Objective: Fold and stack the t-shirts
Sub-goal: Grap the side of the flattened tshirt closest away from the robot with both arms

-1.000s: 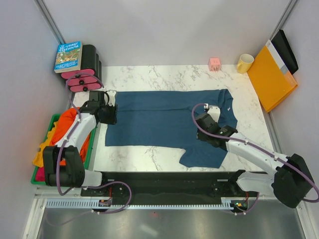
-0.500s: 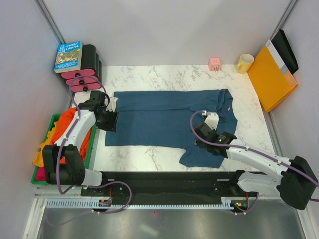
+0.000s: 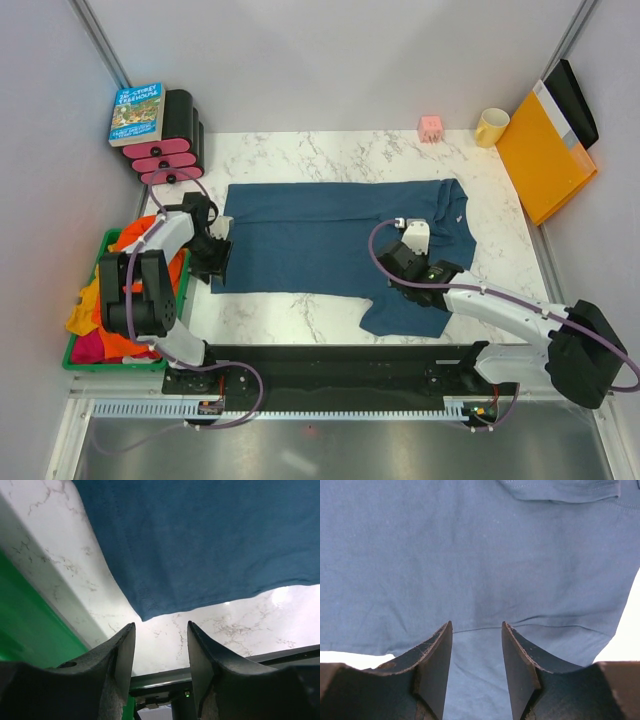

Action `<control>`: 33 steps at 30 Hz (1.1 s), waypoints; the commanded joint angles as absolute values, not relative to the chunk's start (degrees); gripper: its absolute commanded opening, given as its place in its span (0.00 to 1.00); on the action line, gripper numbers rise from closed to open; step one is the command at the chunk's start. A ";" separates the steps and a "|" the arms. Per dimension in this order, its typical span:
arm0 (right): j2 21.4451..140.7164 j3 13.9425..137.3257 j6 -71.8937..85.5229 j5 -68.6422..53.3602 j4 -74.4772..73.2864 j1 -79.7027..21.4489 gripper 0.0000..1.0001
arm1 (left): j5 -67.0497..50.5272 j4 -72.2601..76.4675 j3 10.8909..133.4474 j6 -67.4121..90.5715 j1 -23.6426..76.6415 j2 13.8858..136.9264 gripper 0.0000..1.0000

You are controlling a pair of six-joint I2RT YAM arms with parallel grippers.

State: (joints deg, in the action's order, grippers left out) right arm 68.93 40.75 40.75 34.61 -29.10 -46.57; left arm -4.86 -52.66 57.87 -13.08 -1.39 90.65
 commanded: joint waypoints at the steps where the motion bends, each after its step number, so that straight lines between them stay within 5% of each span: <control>1: 70.57 43.77 38.32 36.91 -26.28 -46.85 0.52 | -5.36 -51.78 57.83 -15.38 -4.12 93.43 0.52; 13: 71.11 44.30 37.97 37.35 -26.19 -46.84 0.53 | -7.38 -51.50 57.30 -16.35 -4.75 97.56 0.44; 20: 69.00 43.07 40.60 37.09 -27.60 -46.84 0.53 | -8.09 -51.33 56.87 -17.23 -4.83 98.96 0.23; 24: 66.98 41.75 41.66 37.00 -28.30 -46.76 0.52 | -8.61 -50.45 56.60 -17.32 -4.75 98.18 0.02; 33: 61.19 37.11 50.17 30.86 -37.00 -46.85 0.52 | -14.49 -48.69 60.72 -13.28 -4.75 89.39 0.02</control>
